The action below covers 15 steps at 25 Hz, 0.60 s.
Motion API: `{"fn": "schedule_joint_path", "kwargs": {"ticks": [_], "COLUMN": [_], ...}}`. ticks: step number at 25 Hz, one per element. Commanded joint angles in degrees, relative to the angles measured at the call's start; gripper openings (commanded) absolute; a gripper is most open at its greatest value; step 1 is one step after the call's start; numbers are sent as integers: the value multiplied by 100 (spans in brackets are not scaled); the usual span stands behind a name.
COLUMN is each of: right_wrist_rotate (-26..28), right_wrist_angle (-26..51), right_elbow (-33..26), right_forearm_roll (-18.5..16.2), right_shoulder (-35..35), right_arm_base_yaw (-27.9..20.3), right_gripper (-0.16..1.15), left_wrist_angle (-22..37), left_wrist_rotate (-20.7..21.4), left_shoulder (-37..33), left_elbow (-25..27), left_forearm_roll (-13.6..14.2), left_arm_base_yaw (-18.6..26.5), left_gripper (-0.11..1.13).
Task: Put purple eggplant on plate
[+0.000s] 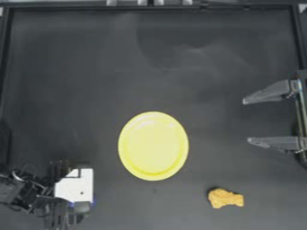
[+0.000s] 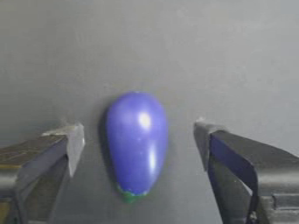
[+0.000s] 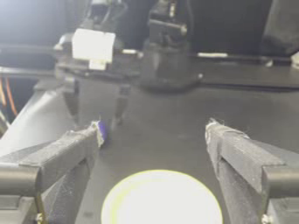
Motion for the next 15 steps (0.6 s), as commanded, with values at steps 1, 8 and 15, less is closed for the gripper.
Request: {"fn": "schedule_joint_path", "kwargs": {"ticks": [1,8,15], "right_wrist_rotate": [9,9,0], "right_wrist_angle": [-44,-53,-53], "right_elbow": [-176,-176,-211], "right_forearm_roll": [18,18,-9], "right_shoulder": [44,44,44], "right_arm_base_yaw": [-9,-9,-9], "right_gripper": [100,100,100], "left_wrist_angle": [-18,0,114], "left_wrist_rotate": [0,9,18], "left_shoulder": [62,396,466], "left_elbow": [-114,-272,-308], "left_forearm_roll": [-105,-185,-431], "left_arm_base_yaw": [-9,0,-9], "left_gripper": [103,102,69]}}
